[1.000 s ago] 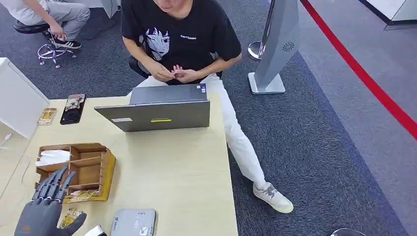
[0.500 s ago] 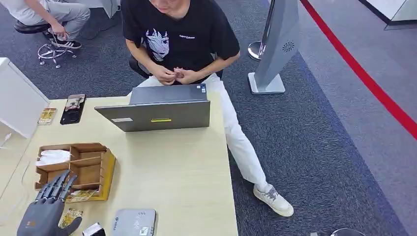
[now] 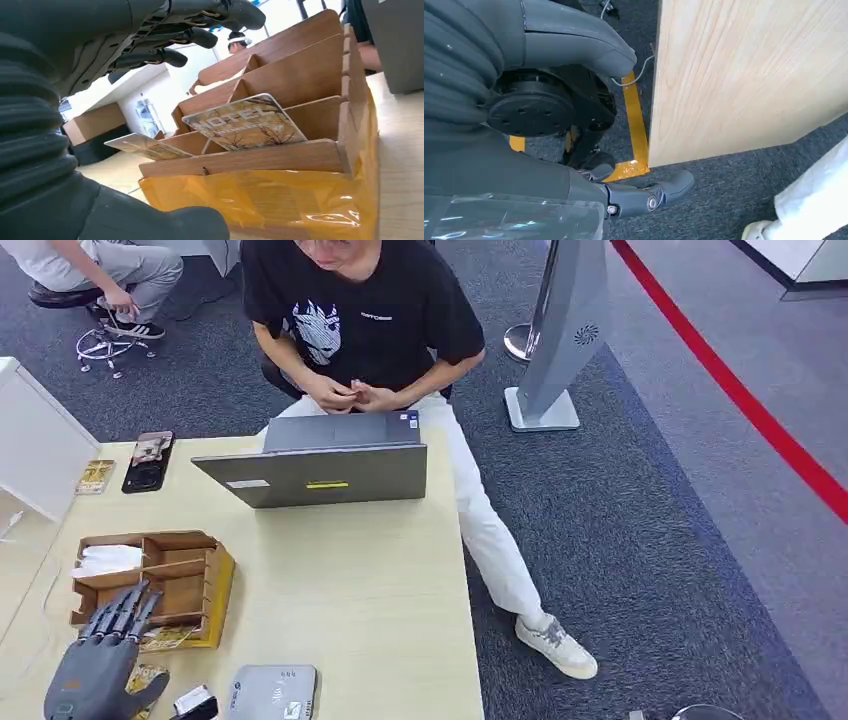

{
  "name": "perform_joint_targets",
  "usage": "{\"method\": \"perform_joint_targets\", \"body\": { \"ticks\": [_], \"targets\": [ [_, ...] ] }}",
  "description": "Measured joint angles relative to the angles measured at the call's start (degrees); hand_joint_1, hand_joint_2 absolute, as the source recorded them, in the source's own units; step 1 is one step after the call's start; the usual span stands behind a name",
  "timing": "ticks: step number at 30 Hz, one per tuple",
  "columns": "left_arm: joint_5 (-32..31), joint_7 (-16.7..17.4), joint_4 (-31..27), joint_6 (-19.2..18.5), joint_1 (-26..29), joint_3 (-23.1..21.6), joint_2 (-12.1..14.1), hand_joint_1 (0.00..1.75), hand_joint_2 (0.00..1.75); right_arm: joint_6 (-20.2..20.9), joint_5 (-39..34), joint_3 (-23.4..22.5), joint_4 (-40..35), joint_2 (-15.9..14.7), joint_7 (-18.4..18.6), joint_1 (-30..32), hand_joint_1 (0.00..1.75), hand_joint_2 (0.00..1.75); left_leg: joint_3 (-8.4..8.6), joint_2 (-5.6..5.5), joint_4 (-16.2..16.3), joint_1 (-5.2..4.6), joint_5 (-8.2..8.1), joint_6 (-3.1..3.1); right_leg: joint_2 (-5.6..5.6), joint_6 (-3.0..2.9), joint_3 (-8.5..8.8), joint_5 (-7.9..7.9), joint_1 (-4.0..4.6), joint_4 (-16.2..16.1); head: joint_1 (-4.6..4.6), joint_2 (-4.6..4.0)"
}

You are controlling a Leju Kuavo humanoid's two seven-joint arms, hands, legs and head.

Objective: Pass the card to the sensor for recognition and then transmit it.

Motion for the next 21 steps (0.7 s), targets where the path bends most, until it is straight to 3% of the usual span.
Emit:
{"method": "perform_joint_targets", "body": {
  "ticks": [5, 7, 8, 21],
  "targets": [
    [-0.2, -0.5, 0.2, 0.4, -0.1, 0.0, -0.8, 0.00, 1.75, 0.0, 0.0, 0.0, 0.2, 0.0, -0.1, -0.1, 0.00, 1.75, 0.00, 0.00, 0.0, 0.00, 0.00, 0.00, 0.00, 0.00, 0.00, 0.00, 0.00, 0.0, -0.02, 0.00],
    [-0.3, -0.6, 0.2, 0.5, -0.2, 0.0, -1.1, 0.82, 1.75, 0.0, 0.0, 0.0, 0.3, 0.0, -0.1, -0.1, 0.00, 1.75, 0.00, 0.00, 0.0, 0.00, 0.00, 0.00, 0.00, 0.00, 0.00, 0.00, 0.00, 0.0, -0.02, 0.00],
    [-0.4, -0.6, 0.3, 0.5, -0.2, 0.0, -1.2, 1.75, 1.75, 0.0, 0.0, 0.0, 0.3, 0.0, -0.1, -0.1, 0.00, 1.75, 0.00, 0.00, 0.0, 0.00, 0.00, 0.00, 0.00, 0.00, 0.00, 0.00, 0.00, 0.0, 0.00, 0.00],
    [0.0, -0.5, 1.0, 0.7, -0.4, 0.2, -1.5, 1.75, 1.75, 0.0, 0.0, 0.0, 0.3, 0.0, -0.1, -0.1, 0.00, 1.75, 0.00, 0.00, 0.0, 0.00, 0.00, 0.00, 0.00, 0.00, 0.01, 0.00, 0.00, 0.0, -0.02, 0.00]
  ]
}}
